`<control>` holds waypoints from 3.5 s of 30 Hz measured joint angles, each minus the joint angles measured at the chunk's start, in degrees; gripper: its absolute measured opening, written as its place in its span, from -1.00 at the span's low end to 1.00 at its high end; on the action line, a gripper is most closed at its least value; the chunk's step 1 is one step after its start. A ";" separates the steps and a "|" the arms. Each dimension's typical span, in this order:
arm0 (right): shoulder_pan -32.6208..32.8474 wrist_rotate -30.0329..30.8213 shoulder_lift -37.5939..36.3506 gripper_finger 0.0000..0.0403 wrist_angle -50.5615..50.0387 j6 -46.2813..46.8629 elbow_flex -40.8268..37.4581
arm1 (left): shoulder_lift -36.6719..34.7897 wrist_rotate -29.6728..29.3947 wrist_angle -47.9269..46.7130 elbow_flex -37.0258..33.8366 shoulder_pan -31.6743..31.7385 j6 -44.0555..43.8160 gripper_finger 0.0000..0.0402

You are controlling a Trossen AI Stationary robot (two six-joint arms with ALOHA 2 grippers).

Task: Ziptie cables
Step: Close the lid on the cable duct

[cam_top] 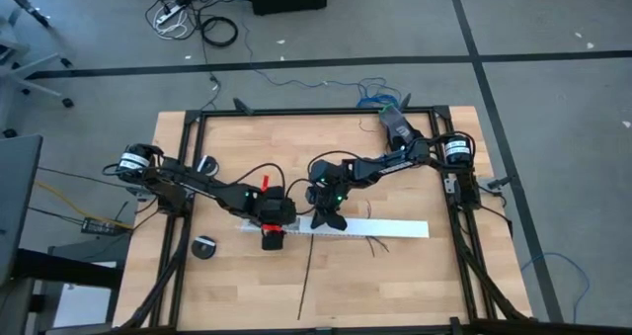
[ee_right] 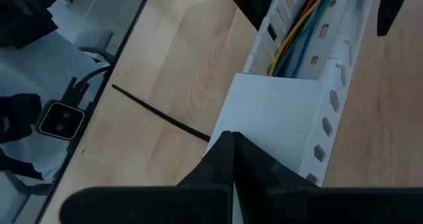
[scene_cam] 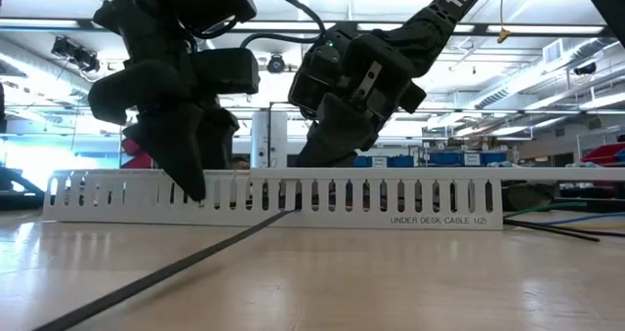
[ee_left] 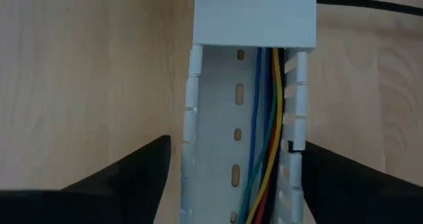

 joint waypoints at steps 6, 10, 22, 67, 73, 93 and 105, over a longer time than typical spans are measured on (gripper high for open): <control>0.00 -0.47 0.00 -1.00 -0.32 -0.56 0.00 | 0.99 1.77 1.19 0.00 -0.02 0.02 0.51; 0.00 -0.60 0.00 -1.00 -0.57 -0.60 0.00 | 1.07 2.47 0.61 0.15 -0.02 -0.37 0.51; -0.37 -0.98 0.00 -1.00 -0.60 -0.78 0.00 | 1.07 3.27 3.01 0.28 -0.31 0.00 0.52; -0.66 -1.63 0.20 -1.00 3.09 -1.04 -0.13 | 2.47 4.17 7.50 0.13 -0.24 3.77 0.19; -0.90 -1.65 0.22 -1.00 3.67 -1.06 -0.13 | 2.47 4.07 7.57 0.13 -0.24 4.02 0.19; -1.73 -0.93 0.31 -1.00 4.16 -1.21 -0.07 | 2.56 3.08 8.70 0.07 -0.24 4.60 0.19; -1.92 -4.85 4.44 -1.00 4.28 -0.57 2.86 | 2.58 2.57 9.16 0.07 -0.28 6.13 0.19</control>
